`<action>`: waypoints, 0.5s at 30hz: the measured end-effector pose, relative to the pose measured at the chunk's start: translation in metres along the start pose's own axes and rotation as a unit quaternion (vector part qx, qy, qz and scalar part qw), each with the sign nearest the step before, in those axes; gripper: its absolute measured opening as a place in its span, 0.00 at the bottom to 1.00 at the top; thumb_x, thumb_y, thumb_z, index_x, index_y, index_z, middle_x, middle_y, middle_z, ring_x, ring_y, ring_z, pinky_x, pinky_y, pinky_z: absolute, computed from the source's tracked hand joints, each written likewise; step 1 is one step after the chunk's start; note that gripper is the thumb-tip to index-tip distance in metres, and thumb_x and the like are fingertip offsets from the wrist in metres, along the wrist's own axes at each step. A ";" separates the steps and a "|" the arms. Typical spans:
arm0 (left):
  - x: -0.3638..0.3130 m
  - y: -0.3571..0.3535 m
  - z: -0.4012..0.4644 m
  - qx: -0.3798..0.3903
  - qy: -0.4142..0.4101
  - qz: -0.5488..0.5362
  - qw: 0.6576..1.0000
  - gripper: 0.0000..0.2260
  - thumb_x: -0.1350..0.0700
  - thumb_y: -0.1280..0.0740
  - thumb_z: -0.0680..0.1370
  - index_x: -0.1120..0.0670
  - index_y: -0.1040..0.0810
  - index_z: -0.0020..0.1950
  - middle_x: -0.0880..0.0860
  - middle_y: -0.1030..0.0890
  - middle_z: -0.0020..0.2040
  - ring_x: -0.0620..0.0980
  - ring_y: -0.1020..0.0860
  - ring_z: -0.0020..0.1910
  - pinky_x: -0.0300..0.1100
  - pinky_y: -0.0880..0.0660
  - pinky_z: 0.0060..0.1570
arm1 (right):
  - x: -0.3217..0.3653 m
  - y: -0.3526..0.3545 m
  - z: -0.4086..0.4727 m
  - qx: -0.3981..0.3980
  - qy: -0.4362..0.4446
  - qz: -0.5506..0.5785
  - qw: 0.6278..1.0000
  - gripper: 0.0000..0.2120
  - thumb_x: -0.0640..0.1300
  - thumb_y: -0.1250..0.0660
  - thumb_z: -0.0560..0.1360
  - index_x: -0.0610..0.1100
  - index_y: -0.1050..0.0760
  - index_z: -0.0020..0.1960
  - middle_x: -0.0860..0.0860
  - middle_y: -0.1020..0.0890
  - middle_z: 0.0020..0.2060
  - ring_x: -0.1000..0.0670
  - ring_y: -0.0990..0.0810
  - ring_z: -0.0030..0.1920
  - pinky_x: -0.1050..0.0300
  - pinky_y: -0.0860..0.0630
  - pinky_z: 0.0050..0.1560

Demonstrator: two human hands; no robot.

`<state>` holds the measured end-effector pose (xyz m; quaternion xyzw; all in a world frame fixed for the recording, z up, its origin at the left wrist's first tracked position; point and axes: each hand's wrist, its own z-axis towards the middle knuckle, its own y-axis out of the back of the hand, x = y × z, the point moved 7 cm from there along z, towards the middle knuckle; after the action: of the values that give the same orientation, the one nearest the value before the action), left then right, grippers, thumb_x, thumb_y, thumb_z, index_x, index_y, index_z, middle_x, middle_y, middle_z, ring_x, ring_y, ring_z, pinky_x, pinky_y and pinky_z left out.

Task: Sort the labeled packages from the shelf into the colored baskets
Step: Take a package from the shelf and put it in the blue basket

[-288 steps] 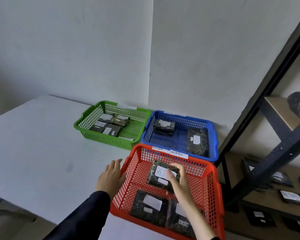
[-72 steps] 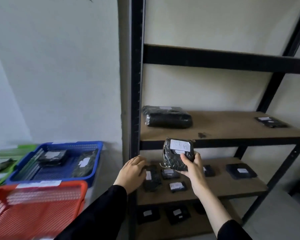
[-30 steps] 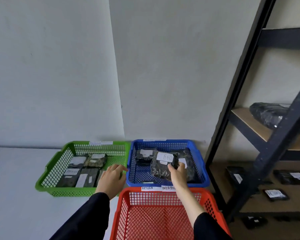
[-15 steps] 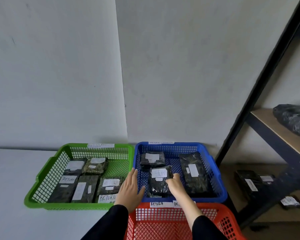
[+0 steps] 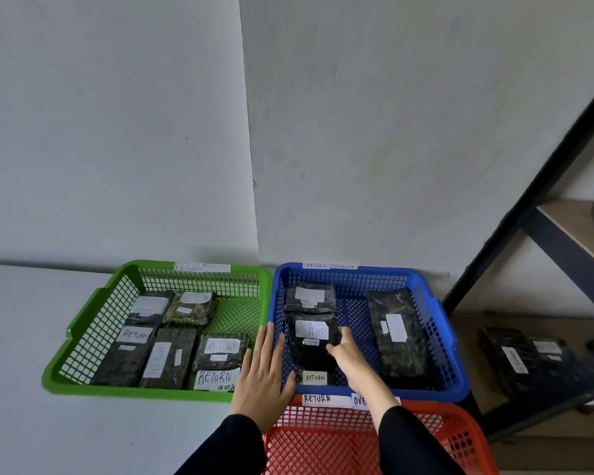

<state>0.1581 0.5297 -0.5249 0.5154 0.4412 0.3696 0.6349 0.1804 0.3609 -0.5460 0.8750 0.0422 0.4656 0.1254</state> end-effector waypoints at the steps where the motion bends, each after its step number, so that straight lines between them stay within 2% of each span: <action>1: 0.000 -0.001 0.000 -0.020 -0.006 0.009 1.000 0.29 0.43 0.48 0.76 0.57 0.41 0.73 0.56 0.48 0.76 0.52 0.49 0.74 0.46 0.54 0.69 | -0.001 0.000 0.002 0.001 -0.002 0.000 1.000 0.25 0.38 0.45 0.81 0.44 0.49 0.75 0.45 0.45 0.75 0.44 0.43 0.74 0.46 0.42 0.71; 3: -0.001 -0.001 -0.001 -0.046 -0.012 0.014 0.999 0.29 0.43 0.47 0.76 0.57 0.41 0.73 0.56 0.48 0.76 0.52 0.49 0.74 0.48 0.51 0.69 | -0.003 -0.001 0.005 0.000 -0.002 -0.002 1.000 0.26 0.39 0.46 0.81 0.45 0.52 0.76 0.46 0.47 0.76 0.44 0.45 0.75 0.45 0.45 0.74; 5: 0.000 -0.002 0.000 -0.048 -0.009 0.007 0.999 0.29 0.43 0.47 0.75 0.56 0.40 0.73 0.56 0.48 0.76 0.52 0.49 0.74 0.50 0.41 0.69 | -0.004 -0.003 0.007 -0.001 0.004 -0.017 1.000 0.26 0.40 0.47 0.81 0.45 0.53 0.76 0.46 0.47 0.76 0.45 0.45 0.75 0.46 0.45 0.74; 7: 0.000 0.000 0.001 -0.044 -0.004 0.000 0.999 0.29 0.43 0.47 0.75 0.55 0.40 0.72 0.56 0.47 0.76 0.52 0.49 0.74 0.52 0.31 0.63 | -0.004 -0.002 0.010 -0.022 0.005 -0.055 0.998 0.25 0.39 0.48 0.81 0.42 0.50 0.76 0.44 0.45 0.75 0.43 0.42 0.74 0.49 0.42 0.71; 9: 0.000 0.000 0.001 -0.043 -0.006 -0.007 0.999 0.28 0.44 0.46 0.74 0.55 0.39 0.72 0.56 0.49 0.76 0.52 0.49 0.74 0.54 0.29 0.60 | -0.005 -0.001 0.012 -0.052 0.004 -0.115 0.992 0.23 0.39 0.46 0.81 0.39 0.47 0.74 0.40 0.42 0.72 0.40 0.38 0.71 0.50 0.38 0.69; 12: -0.001 0.001 0.001 -0.044 -0.013 -0.005 0.999 0.28 0.44 0.46 0.74 0.54 0.39 0.72 0.55 0.50 0.76 0.52 0.50 0.74 0.53 0.28 0.59 | -0.006 -0.008 0.012 -0.069 0.009 -0.178 0.981 0.26 0.40 0.42 0.79 0.39 0.49 0.73 0.40 0.42 0.71 0.39 0.39 0.70 0.47 0.36 0.68; 14: -0.002 0.001 0.002 -0.050 -0.015 -0.002 0.999 0.28 0.44 0.46 0.74 0.54 0.39 0.72 0.55 0.50 0.76 0.52 0.50 0.74 0.53 0.28 0.59 | 0.002 -0.009 0.006 -0.110 0.067 -0.245 0.961 0.30 0.41 0.38 0.77 0.43 0.51 0.74 0.42 0.43 0.69 0.40 0.39 0.69 0.49 0.33 0.64; 15: -0.001 0.001 0.002 -0.053 -0.017 -0.001 0.998 0.29 0.44 0.46 0.74 0.54 0.40 0.72 0.55 0.51 0.76 0.52 0.51 0.74 0.53 0.27 0.59 | 0.010 -0.009 0.001 -0.141 0.114 -0.292 0.939 0.31 0.42 0.37 0.76 0.46 0.50 0.73 0.43 0.42 0.68 0.41 0.39 0.68 0.50 0.31 0.62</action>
<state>0.1594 0.5280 -0.5233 0.4869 0.4102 0.3829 0.6694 0.1873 0.3708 -0.5407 0.7386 0.2435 0.5066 0.3723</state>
